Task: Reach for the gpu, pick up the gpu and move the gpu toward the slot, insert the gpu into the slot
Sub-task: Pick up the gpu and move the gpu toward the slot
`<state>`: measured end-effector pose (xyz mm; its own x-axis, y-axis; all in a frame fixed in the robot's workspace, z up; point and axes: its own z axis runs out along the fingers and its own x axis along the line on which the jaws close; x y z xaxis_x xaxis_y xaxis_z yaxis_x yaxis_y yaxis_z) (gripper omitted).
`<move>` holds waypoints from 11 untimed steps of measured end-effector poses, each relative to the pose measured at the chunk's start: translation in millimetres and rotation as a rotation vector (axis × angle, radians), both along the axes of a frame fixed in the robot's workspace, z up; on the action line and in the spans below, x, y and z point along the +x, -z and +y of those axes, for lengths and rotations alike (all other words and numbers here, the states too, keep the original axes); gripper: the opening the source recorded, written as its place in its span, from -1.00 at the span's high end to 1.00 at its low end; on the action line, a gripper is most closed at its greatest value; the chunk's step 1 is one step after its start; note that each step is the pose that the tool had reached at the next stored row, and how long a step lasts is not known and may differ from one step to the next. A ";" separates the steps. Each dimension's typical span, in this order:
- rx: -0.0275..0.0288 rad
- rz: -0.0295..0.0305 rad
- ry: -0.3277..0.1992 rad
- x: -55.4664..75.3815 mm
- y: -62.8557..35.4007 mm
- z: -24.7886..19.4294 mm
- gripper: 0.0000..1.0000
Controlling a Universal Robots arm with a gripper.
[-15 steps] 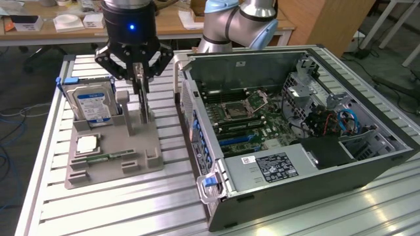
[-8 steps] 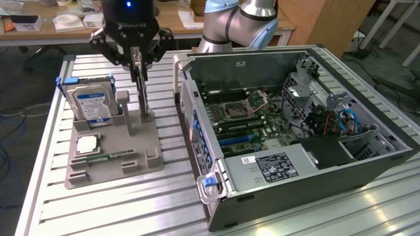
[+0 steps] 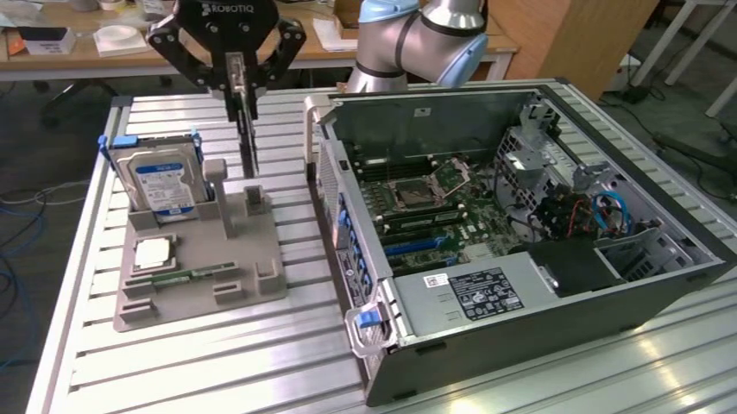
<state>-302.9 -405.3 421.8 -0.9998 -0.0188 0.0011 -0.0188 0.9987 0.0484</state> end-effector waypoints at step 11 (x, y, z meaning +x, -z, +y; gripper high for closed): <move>-0.0002 0.0079 0.000 48.2 -2.5 0.0 0.48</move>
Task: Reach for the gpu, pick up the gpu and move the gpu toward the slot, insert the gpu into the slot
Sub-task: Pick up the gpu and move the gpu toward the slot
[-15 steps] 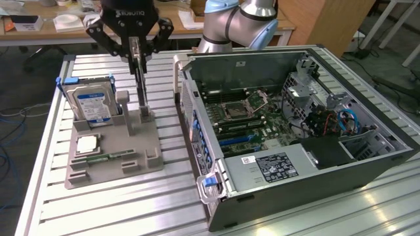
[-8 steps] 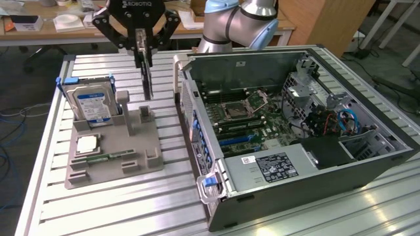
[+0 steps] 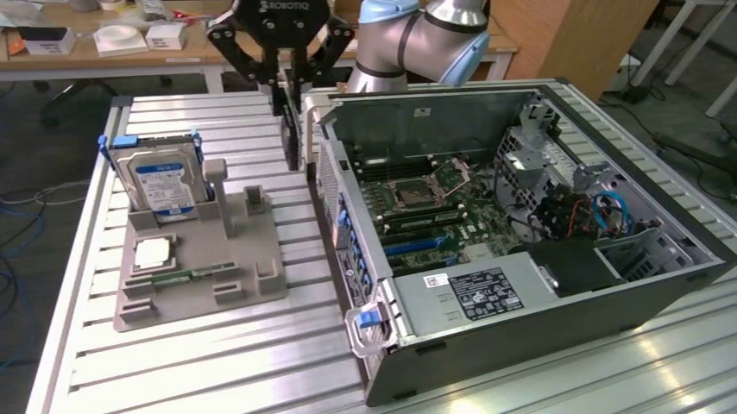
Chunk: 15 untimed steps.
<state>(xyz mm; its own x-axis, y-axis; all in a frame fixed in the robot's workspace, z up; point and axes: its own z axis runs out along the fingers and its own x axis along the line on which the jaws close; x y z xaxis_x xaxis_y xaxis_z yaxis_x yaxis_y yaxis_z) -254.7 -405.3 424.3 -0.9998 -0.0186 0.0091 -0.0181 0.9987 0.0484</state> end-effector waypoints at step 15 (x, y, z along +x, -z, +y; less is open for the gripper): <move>-0.0001 0.0186 0.000 67.7 -1.1 0.0 0.48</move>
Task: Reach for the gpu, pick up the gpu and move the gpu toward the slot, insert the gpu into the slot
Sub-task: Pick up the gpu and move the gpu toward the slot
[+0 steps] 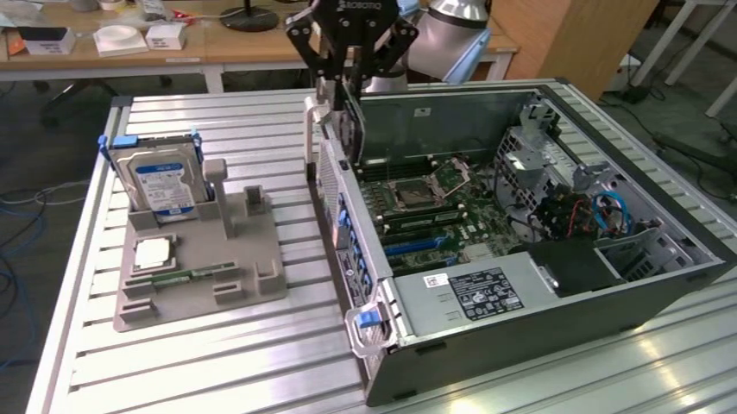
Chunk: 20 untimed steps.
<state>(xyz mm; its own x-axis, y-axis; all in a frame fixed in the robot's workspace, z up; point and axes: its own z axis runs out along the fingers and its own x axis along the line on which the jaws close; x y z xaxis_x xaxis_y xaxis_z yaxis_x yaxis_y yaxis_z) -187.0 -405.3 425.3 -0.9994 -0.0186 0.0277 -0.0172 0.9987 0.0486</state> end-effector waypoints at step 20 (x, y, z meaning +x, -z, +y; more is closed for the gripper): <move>0.0000 0.0308 0.000 91.0 -1.4 0.0 0.48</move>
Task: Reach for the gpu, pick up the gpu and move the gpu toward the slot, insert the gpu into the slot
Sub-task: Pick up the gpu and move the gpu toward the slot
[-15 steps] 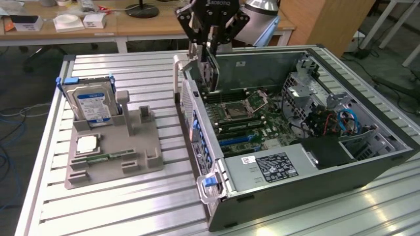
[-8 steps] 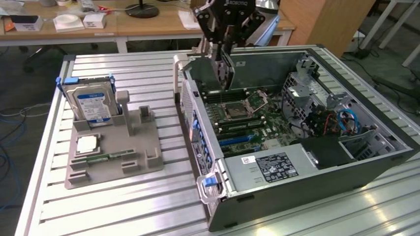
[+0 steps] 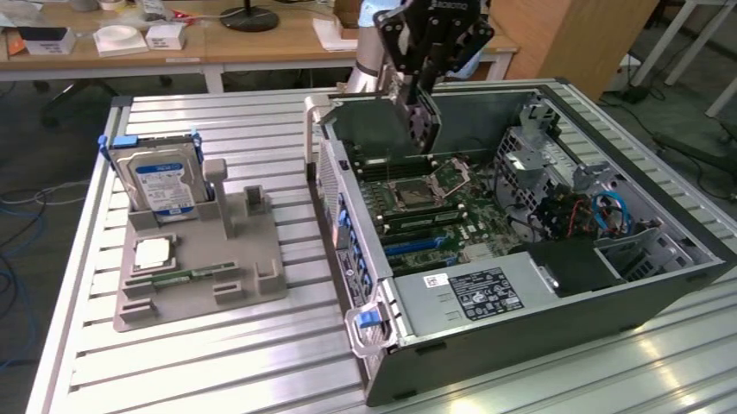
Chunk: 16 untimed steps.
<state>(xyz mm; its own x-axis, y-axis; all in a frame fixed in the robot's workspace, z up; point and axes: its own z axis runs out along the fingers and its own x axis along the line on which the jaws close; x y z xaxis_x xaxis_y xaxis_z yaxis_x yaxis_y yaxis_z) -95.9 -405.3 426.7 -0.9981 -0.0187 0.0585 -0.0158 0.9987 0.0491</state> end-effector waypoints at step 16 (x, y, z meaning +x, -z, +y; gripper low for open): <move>0.0003 -0.0011 0.000 66.3 -1.7 0.0 0.48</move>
